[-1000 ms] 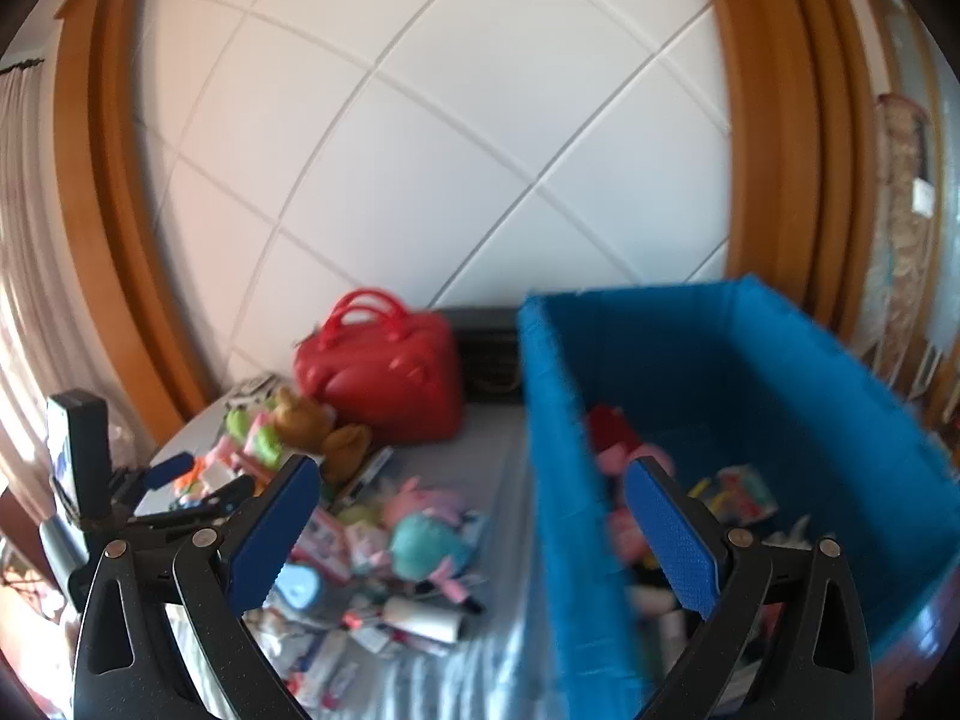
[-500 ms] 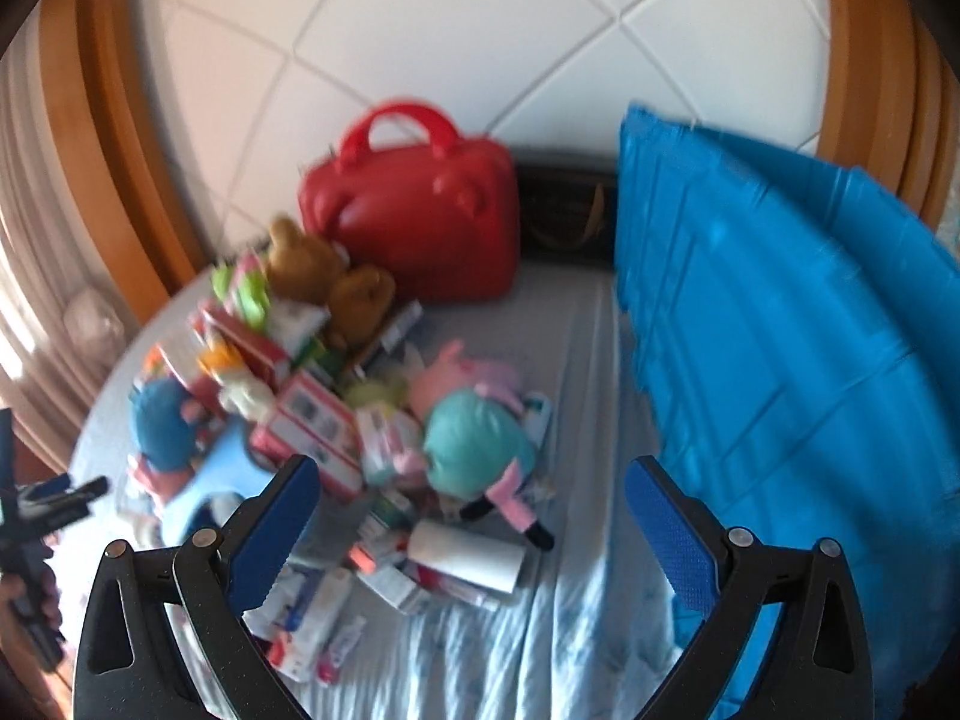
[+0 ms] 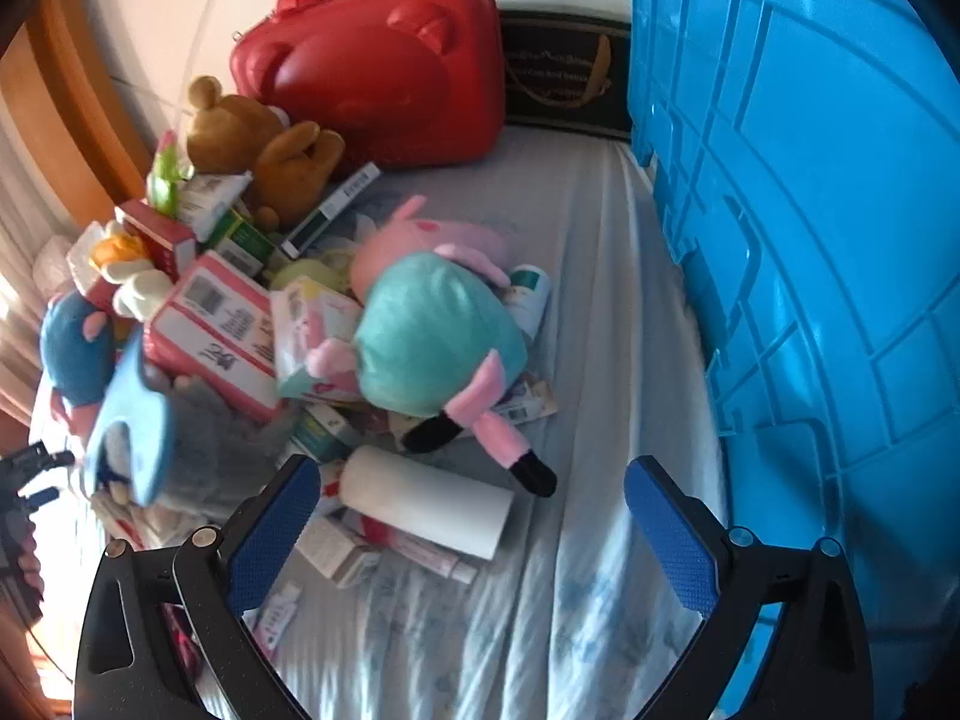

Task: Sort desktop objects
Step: 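Grasp the white bottle with left tool while right tool grasps white paper roll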

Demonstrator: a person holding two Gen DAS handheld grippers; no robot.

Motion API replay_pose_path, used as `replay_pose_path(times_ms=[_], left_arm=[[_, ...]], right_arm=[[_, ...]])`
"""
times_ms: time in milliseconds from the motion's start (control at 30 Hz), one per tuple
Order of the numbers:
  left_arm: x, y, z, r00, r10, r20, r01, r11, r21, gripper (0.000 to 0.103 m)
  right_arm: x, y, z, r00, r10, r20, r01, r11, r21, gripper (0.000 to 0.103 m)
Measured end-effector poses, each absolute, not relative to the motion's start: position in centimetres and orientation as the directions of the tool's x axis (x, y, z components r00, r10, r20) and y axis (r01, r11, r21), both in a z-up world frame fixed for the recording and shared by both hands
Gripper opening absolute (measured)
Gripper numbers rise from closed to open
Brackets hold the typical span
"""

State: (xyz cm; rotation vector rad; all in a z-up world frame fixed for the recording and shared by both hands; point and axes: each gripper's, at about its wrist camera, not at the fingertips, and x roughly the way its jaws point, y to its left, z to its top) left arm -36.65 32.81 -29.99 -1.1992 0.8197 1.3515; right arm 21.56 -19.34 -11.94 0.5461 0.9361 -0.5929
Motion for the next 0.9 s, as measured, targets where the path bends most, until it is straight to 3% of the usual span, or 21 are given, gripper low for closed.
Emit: replay_pose_path(times_ms=[200,500,600,667,733,800,833,867,900], left_arm=[[-34.3,32.8,-30.2,0.043,0.315,-0.948,-0.999,0.000,-0.046,0.087],[-33.8,29.4,-30.4,0.044,0.306,-0.951,-0.972,0.234,0.030,0.087],[-33.4,29.5,-30.7,0.020,0.283,-0.959,-0.975,0.217,0.044,0.086],[-33.0,29.9,-31.1,0.025,0.254,-0.967,-0.977,0.213,0.030,0.086],[-32.6,29.7,-31.7,0.034,0.221,-0.975,-0.979,0.201,0.012,0.086],[-32.2,29.1,-31.7,0.046,0.219,-0.975,-0.972,0.233,0.006,0.081],[-32.0,28.8,-31.6,0.051,0.225,-0.973,-0.967,0.255,0.008,0.079],[-31.7,28.3,-31.2,0.050,0.242,-0.969,-0.958,0.287,0.022,0.074],[-31.4,27.8,-30.8,0.049,0.259,-0.965,-0.947,0.318,0.037,0.072]], right_arm=[[22.3,-20.3,-13.6,0.436,-0.217,-0.873,0.689,0.704,0.169,0.103],[24.0,-18.9,-17.4,0.377,-0.145,-0.915,0.626,0.768,0.137,0.103],[24.9,-18.0,-18.3,0.342,-0.151,-0.927,0.594,0.800,0.089,0.083],[25.4,-17.7,-18.7,0.350,-0.132,-0.927,0.575,0.811,0.102,0.081],[26.1,-17.3,-19.1,0.352,-0.126,-0.927,0.555,0.826,0.099,0.089],[26.8,-16.7,-19.6,0.344,-0.133,-0.930,0.521,0.850,0.071,0.091],[27.1,-16.3,-19.9,0.335,-0.136,-0.932,0.506,0.860,0.057,0.089],[27.3,-16.0,-20.4,0.295,-0.157,-0.942,0.506,0.862,0.015,0.078],[27.3,-16.0,-20.6,0.273,-0.158,-0.949,0.511,0.860,0.004,0.074]])
